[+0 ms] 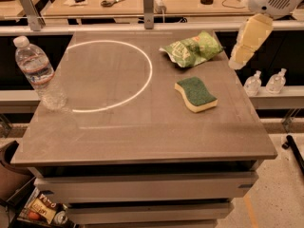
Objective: Move green jalapeno chip bag near water bottle
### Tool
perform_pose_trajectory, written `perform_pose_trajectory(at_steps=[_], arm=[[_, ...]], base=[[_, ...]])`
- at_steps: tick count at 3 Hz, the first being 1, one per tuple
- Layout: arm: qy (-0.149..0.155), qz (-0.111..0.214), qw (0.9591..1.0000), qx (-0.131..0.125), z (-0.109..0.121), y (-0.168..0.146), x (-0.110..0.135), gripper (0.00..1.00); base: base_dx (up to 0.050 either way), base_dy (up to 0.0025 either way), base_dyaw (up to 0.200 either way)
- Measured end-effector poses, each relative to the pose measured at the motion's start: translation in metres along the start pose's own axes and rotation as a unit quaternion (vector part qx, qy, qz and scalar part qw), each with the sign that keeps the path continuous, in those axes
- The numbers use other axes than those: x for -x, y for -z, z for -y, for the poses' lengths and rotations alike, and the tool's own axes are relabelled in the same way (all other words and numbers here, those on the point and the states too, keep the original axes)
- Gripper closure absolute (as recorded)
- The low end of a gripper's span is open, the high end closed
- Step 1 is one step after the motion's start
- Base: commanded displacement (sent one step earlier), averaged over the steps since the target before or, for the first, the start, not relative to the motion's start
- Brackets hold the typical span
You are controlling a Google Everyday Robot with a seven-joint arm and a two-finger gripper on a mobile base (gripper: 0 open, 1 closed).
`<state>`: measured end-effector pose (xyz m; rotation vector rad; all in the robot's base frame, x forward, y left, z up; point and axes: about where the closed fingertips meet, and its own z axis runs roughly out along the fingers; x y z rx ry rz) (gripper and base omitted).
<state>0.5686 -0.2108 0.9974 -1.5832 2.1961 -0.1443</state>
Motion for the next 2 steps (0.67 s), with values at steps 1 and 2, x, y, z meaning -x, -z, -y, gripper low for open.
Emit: perform_pose_trajectory(at_steps=[1, 2], arm=[[-0.016, 0.046, 0.9988, -0.002, 0.035, -0.024, 0.022, 0.0], [-0.039, 0.086, 0.9955, 0.002, 0.059, -0.05, 0.04, 0.0]], base=[[0.0, 0.0, 0.0], [0.0, 0.0, 0.0]])
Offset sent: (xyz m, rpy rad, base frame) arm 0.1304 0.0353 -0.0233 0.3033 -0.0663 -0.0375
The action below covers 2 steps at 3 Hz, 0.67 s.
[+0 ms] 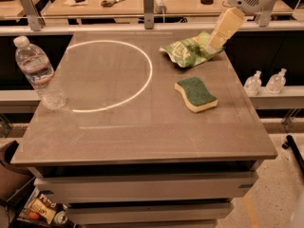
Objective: Move green jalapeno chip bag near water bottle
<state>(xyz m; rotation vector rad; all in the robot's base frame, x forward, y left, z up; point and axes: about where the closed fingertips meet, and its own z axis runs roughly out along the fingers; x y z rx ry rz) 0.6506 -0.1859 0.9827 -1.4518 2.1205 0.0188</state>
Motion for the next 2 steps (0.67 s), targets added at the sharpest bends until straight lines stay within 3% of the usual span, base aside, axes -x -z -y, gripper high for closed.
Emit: perform_pose_trajectory(at_steps=[2], arm=[[-0.052, 0.061, 0.9968, 0.003, 0.031, -0.054, 0.012, 0.0]], base=[[0.0, 0.0, 0.0]])
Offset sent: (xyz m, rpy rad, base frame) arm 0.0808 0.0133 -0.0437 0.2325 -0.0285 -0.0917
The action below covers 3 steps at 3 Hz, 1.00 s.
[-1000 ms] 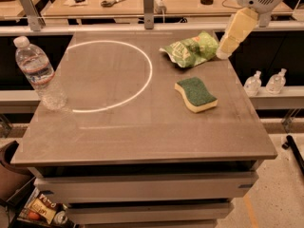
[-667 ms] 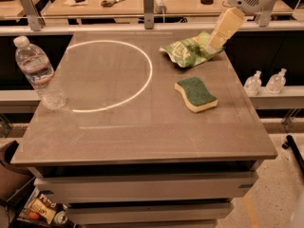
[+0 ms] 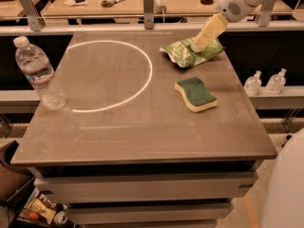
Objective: Move green jalapeno chip bag near water bottle
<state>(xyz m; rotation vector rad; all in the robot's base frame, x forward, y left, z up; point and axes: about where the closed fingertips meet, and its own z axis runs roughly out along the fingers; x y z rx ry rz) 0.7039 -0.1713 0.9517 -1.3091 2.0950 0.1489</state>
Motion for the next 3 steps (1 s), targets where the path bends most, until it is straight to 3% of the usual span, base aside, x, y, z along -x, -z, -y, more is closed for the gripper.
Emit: perform_pose_trajectory(at_steps=[1, 3], arm=[[-0.018, 0.015, 0.9997, -0.003, 0.013, -0.018, -0.004, 0.0], [-0.042, 0.013, 0.9988, -0.022, 0.041, -0.053, -0.017, 0.0]], base=[[0.0, 0.0, 0.0], [0.0, 0.0, 0.0]])
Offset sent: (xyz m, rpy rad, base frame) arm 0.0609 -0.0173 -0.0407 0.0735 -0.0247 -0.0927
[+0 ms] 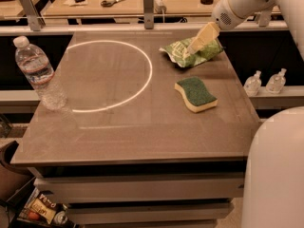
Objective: Move green jalapeno chip bag near water bottle
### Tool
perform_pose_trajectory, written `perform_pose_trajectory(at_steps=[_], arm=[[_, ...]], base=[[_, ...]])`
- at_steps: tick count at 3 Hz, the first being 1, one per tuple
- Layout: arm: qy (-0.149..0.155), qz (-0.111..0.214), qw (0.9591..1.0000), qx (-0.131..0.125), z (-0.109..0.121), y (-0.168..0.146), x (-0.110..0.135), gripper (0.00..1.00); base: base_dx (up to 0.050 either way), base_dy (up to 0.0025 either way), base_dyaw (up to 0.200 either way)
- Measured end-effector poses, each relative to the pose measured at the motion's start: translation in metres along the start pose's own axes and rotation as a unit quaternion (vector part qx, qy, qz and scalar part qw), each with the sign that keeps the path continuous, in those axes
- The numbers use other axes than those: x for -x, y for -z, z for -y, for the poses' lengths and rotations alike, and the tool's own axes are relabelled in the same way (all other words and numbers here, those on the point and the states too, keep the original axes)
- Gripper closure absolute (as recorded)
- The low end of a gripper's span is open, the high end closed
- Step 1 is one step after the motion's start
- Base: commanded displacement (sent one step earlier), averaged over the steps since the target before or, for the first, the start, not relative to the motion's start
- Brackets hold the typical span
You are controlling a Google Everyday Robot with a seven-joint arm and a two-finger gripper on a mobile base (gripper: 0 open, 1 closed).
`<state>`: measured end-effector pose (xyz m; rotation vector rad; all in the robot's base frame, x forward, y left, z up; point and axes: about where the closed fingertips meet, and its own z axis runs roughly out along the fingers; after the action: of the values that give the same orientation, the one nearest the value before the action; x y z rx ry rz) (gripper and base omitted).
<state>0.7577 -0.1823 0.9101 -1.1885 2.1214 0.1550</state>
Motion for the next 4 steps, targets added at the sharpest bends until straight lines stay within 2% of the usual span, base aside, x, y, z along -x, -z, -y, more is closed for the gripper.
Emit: perform_pose_trajectory(at_steps=[1, 3, 4], arm=[[-0.01, -0.014, 0.9998, -0.009, 0.013, -0.012, -0.008, 0.0], [-0.042, -0.036, 0.9984, 0.005, 0.021, -0.049, -0.032, 0.0], [-0.042, -0.038, 0.9984, 0.008, 0.02, -0.053, -0.033, 0.18]], base=[[0.0, 0.0, 0.0], [0.0, 0.0, 0.0], [0.0, 0.0, 0.0]])
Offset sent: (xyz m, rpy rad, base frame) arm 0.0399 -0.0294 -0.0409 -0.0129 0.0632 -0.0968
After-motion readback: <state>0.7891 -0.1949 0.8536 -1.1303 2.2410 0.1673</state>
